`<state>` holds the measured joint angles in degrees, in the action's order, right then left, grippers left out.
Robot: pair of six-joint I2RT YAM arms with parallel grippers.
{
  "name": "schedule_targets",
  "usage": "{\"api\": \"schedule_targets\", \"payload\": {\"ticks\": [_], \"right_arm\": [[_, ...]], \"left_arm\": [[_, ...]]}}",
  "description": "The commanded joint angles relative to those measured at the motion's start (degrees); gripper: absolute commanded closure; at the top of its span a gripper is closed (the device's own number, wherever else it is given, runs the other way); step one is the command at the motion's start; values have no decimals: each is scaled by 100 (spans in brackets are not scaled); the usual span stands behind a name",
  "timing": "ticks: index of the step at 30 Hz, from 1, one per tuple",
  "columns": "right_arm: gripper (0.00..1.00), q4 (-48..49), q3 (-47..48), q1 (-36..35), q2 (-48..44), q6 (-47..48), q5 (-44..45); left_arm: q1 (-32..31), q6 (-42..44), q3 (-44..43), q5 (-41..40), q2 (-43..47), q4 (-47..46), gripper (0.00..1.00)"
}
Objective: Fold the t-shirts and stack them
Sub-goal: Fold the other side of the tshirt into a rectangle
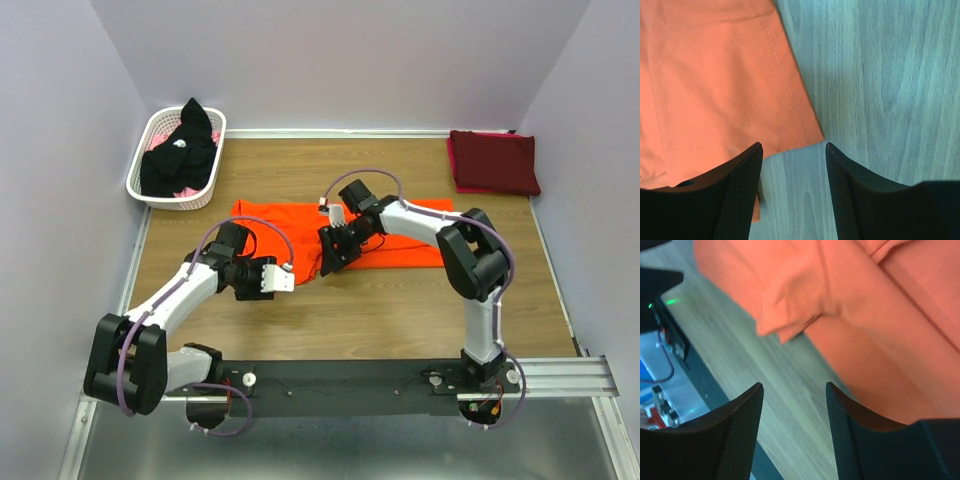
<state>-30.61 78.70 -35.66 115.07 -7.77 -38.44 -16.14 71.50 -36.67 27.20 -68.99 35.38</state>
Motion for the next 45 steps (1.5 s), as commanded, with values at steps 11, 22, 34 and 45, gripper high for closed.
{"api": "schedule_targets", "payload": {"ticks": [11,22,34,45], "right_arm": [[37,767,234,-512,666,-1218,688],[45,802,384,-600,1062,-1403,469],[92,802,480,-600,886,-1368,416],[99,802,1095,-293,569,-1385,267]], "left_arm": [[-679,-14,397,-391,-123,-716,41],[-741,13,283,-716,-816,-751,45],[-741,57,-174,-795,-1100,-392,100],[-575,-312,-1825,-514,-888,259,100]]}}
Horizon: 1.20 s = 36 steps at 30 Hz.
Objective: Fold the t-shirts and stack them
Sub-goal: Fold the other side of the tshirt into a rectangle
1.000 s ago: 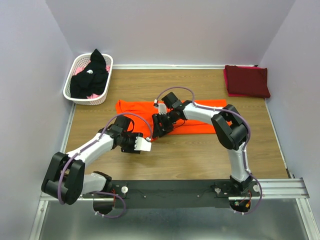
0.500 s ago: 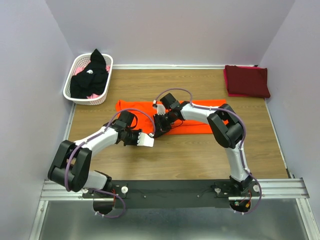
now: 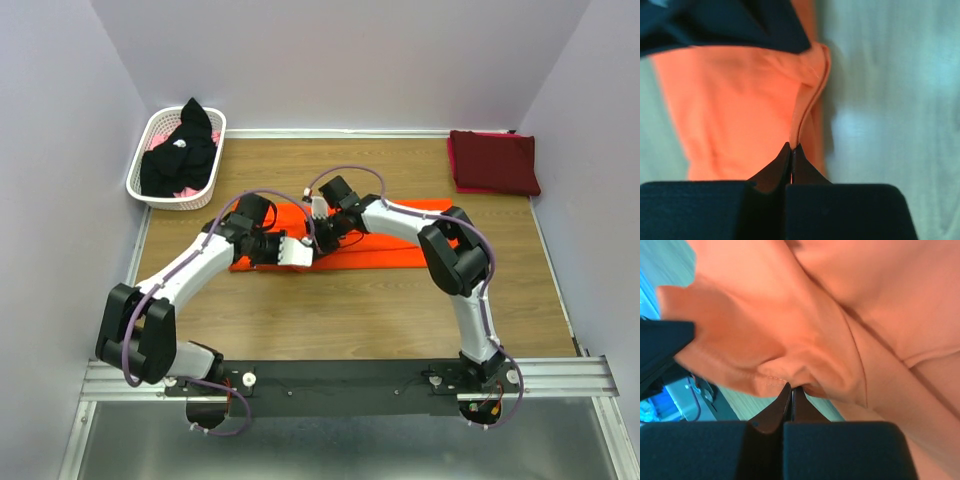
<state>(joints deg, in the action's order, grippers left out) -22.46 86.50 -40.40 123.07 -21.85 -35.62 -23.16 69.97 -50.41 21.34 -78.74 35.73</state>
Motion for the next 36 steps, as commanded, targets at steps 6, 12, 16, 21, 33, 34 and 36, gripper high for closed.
{"api": "schedule_targets", "payload": {"ticks": [6,12,16,21,33,34,36], "right_arm": [[99,-13,850,524,6,-83,-86],[100,-39,1500,691,525,-57,-156],[99,-48,1765,779,833,-48,-191],[100,-74,2064,841,1070,-65,-244],[99,-83,1731,850,895,-48,-314],[100,-83,1704,859,886,-57,-314],[99,-75,1669,876,860,-65,-306]], "left_arm": [[557,-168,-1074,28,-519,-12,100],[979,-309,-1830,98,-1344,-250,100],[1173,-370,-2148,160,-1591,-294,100],[1208,-397,-2253,124,-1873,-365,100],[1024,-924,-2280,-375,-1820,-714,100],[989,-976,-2245,-464,-1812,-829,100],[936,-986,-2210,-709,-1829,-1127,100]]}}
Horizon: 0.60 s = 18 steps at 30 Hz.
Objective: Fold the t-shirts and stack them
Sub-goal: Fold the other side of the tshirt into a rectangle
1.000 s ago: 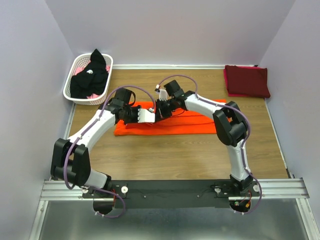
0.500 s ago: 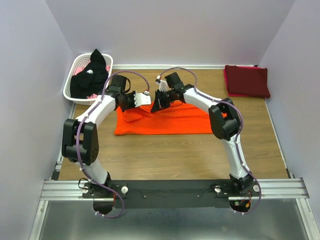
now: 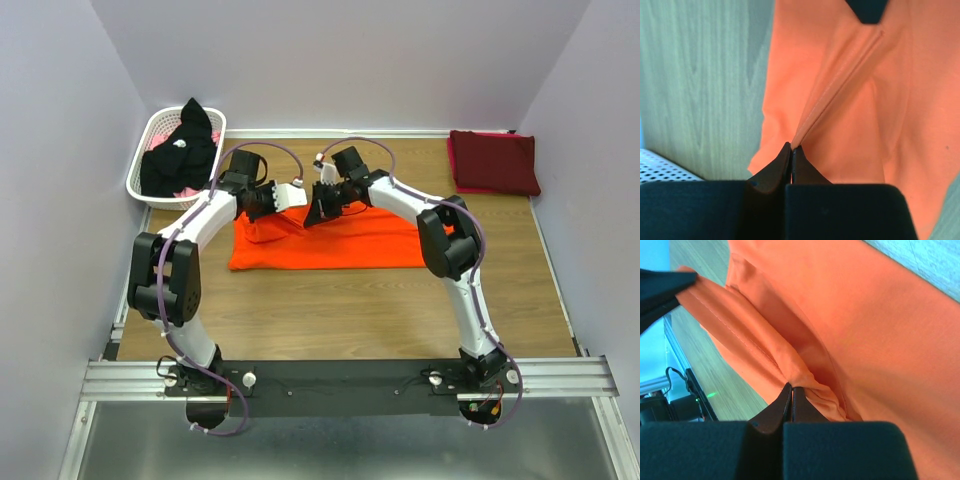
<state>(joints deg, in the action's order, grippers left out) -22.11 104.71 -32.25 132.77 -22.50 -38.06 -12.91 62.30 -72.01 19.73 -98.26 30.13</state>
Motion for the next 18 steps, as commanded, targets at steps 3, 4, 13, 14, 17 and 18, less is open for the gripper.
{"api": "schedule_targets", "payload": {"ticks": [3,4,13,14,17,18], "right_arm": [[99,-110,-187,87,-137,-70,-70],[99,-109,-205,113,-137,-88,-78],[100,-109,-293,228,-76,-211,-113],[99,-101,-284,237,-67,-219,-140],[100,-101,-275,281,-23,-298,-201],[99,-101,-267,289,-6,-299,-210]], "left_arm": [[-142,-201,-50,-672,35,-806,100],[-159,-201,-68,-715,-26,-842,100],[-300,-218,-33,-1172,-255,-1465,100],[-309,-227,-7,-1234,-255,-1553,100],[-344,-280,11,-1375,-308,-1791,100],[-344,-298,-6,-1392,-334,-1791,100]]}}
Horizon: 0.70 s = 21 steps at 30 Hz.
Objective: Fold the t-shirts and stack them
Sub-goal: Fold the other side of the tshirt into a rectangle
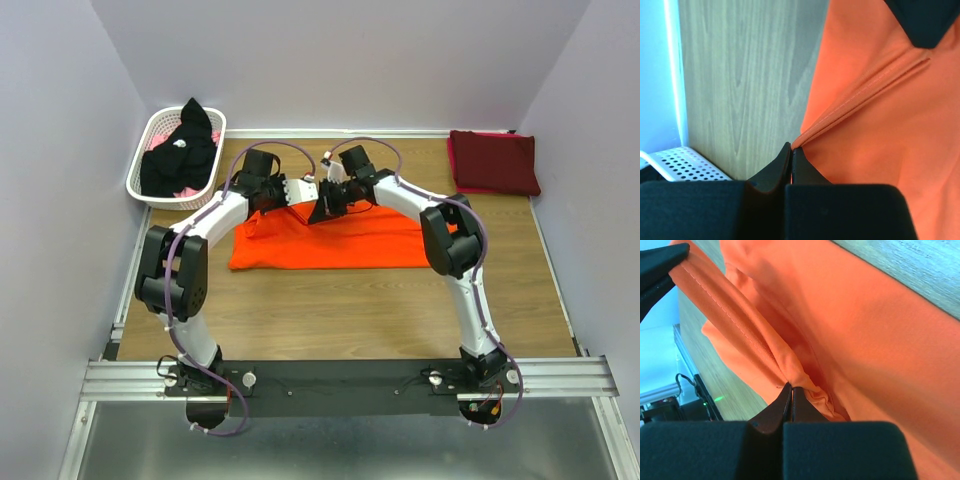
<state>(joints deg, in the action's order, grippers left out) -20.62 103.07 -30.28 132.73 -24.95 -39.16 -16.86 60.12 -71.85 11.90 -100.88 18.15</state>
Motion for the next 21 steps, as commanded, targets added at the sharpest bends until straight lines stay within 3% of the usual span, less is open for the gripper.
{"api": "schedule_targets", "payload": {"ticks": [1,21], "right_arm": [[99,-249,-85,110,25,-89,-136],[100,-241,-278,189,43,-115,-426]], "left_arm": [[43,-105,-30,-645,-107,-594,100],[-19,-1125,163,-549,429,434,100]]}}
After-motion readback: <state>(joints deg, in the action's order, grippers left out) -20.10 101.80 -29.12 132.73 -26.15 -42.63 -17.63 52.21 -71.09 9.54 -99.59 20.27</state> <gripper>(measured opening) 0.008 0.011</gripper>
